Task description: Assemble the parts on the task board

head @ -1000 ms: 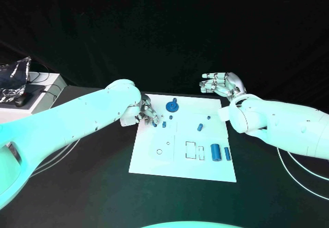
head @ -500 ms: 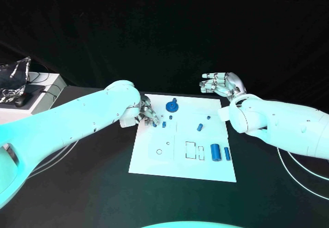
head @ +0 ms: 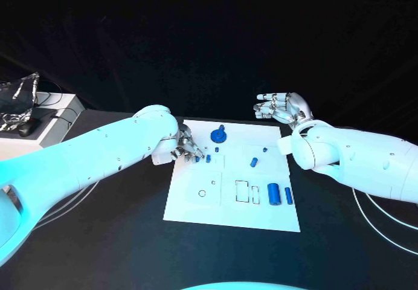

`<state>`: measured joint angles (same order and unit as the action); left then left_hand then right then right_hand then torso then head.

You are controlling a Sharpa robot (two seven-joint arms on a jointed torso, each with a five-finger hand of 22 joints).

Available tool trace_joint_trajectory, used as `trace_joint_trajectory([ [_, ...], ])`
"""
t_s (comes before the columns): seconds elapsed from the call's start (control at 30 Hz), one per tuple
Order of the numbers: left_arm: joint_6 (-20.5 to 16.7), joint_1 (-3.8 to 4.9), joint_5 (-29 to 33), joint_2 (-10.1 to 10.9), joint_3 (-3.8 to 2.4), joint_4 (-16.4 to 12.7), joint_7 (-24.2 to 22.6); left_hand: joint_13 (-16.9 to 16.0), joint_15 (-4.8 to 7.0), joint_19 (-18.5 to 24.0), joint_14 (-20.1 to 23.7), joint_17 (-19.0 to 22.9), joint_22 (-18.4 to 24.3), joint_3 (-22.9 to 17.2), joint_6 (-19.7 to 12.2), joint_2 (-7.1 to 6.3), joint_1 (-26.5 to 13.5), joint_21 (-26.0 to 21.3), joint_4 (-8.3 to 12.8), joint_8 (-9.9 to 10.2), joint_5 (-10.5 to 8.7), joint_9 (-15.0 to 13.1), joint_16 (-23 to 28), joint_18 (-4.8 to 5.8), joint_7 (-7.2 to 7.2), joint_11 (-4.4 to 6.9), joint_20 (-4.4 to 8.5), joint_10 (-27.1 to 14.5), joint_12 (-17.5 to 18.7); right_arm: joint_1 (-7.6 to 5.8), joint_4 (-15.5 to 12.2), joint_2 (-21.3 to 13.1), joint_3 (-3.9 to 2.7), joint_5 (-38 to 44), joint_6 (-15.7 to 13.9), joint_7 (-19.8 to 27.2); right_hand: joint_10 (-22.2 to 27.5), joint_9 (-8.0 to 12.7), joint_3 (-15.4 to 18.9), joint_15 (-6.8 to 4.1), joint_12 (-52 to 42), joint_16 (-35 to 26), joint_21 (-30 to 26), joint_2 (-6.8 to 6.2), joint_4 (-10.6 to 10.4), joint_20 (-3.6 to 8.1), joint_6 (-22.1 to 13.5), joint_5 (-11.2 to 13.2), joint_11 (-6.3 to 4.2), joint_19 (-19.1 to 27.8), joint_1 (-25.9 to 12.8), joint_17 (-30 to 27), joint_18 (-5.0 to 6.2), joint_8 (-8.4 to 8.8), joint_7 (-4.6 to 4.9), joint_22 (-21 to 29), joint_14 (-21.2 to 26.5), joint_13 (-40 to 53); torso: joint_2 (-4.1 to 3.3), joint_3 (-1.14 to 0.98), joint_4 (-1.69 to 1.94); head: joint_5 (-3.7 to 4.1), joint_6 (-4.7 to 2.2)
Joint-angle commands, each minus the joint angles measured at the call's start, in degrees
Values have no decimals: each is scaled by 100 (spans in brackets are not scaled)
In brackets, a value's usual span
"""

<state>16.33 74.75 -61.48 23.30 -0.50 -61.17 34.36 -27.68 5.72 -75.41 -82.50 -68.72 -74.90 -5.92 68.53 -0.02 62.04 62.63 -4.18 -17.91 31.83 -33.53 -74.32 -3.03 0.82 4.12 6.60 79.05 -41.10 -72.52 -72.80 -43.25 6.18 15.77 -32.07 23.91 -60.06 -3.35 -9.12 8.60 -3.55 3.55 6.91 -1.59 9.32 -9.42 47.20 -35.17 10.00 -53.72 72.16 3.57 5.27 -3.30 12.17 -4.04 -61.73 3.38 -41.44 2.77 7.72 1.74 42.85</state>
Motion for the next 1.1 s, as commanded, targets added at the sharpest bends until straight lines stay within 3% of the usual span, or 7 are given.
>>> trace_joint_trajectory([
  [0.03,-36,-18,37,-2,8,-8,29,-4,-3,-2,-18,8,-450,276,-19,11,2,-33,-76,-34,-29,15,14,81,21,2,-33,-27,-25,4,-10,-2,-1,49,90,49,27,3,-16,0,9,-8,-16,2,7,8,4,-18,-19,37,-37,-7,-79,14,74,-1,20,-9,1,1,-2,2,-4],
  [0.43,-37,-21,-30,87,6,-47,44,9,-6,-1,-15,4,-445,1403,-6,206,287,-30,-268,-65,-54,65,14,76,19,0,-38,-34,-38,6,-12,-18,-1,49,83,49,30,3,-10,1,9,-8,-9,16,28,10,5,-26,-18,45,-45,-7,-83,13,75,-2,23,-8,0,1,-1,7,-3],
  [0.67,-99,-25,-16,206,-9,-171,31,14,-7,-3,-19,-11,-448,1770,-4,266,327,-20,-363,-91,-149,65,4,71,12,-3,-46,-28,-52,13,-13,-27,-1,49,80,50,30,3,-10,1,9,-8,-9,16,28,10,5,-26,-18,45,-45,-7,-83,13,75,-2,23,-8,4,3,-3,11,-4],
  [0.77,-144,-26,7,268,-20,-255,21,15,-9,-2,-21,-13,-446,1822,2,283,294,-22,-405,-104,-554,61,3,69,6,-7,-48,-27,-56,16,-15,-31,-1,49,80,51,28,3,-14,1,9,-8,-10,17,31,9,6,-28,-18,49,-47,-7,-85,13,75,-1,22,-8,4,5,2,18,-2],
  [0.87,-210,-26,68,318,-37,-335,-2,15,-10,0,-19,-10,-445,1849,0,288,272,-25,-428,-109,-718,59,6,67,1,-9,-51,-29,-58,21,-15,-33,-1,49,81,51,28,3,-14,1,9,-8,-10,17,31,9,6,-28,-18,49,-47,-7,-85,13,75,-1,22,-8,7,5,4,18,-3],
  [0.9,-236,-26,95,332,-44,-361,-14,16,-11,2,-18,-7,-442,1863,-3,293,256,-29,-444,-113,-928,57,9,65,-4,-11,-51,-32,-58,23,-15,-34,-1,49,81,51,28,3,-14,1,9,-8,-10,17,31,9,6,-28,-18,49,-47,-7,-85,13,75,-1,22,-8,8,4,5,19,-4],
  [1.1,-414,-27,226,398,-99,-478,-84,17,-13,6,-16,4,-437,1885,-17,283,246,-38,-466,-120,-1053,56,20,59,-11,-16,-57,-42,-60,33,-19,-41,-1,49,80,52,28,3,-14,1,9,-8,-10,17,31,9,6,-28,-18,49,-47,-7,-85,13,75,-1,22,-8,0,4,1,17,-13],
])
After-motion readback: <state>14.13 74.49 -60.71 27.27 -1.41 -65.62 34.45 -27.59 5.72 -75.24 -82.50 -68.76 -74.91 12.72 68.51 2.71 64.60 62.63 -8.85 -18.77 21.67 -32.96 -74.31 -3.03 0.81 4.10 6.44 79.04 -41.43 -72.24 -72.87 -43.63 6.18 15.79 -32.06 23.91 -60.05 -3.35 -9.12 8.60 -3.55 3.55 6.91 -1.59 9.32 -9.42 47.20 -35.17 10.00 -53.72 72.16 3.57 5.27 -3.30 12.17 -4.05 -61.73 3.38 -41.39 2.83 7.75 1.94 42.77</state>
